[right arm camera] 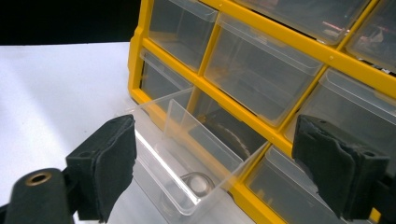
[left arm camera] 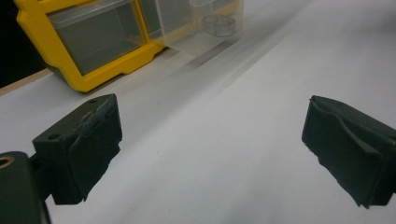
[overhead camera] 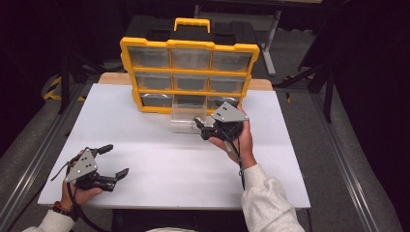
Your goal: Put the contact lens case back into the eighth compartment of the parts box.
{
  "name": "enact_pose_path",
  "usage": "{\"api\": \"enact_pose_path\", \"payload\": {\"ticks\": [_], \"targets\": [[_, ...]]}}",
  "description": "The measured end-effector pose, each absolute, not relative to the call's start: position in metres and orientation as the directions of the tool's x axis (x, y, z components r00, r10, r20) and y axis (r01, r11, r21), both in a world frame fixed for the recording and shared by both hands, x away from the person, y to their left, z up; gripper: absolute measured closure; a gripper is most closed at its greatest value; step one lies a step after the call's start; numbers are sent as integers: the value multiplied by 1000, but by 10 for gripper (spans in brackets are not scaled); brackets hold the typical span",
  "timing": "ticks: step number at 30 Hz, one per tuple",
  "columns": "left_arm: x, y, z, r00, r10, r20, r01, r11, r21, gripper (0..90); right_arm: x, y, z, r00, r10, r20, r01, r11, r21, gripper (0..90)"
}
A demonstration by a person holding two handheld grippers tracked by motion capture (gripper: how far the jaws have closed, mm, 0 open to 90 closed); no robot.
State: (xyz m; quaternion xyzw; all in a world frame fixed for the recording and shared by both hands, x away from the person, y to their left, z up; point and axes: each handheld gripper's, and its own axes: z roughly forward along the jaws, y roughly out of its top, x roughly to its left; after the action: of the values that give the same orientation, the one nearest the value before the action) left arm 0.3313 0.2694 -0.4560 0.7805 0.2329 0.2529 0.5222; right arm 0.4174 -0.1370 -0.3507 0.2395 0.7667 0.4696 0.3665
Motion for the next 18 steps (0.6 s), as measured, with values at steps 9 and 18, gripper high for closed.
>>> {"api": "enact_pose_path", "payload": {"ticks": [9,18], "targets": [[331,268,-456,768,621,160,94,-356,930,60,405,-145,-351,-619,711,-334,3,428,904,150],[329,263,-456,768,612,186,79,-379,922,60,393,-147,-356,-632,699,-334,-15,419,908,149]]}}
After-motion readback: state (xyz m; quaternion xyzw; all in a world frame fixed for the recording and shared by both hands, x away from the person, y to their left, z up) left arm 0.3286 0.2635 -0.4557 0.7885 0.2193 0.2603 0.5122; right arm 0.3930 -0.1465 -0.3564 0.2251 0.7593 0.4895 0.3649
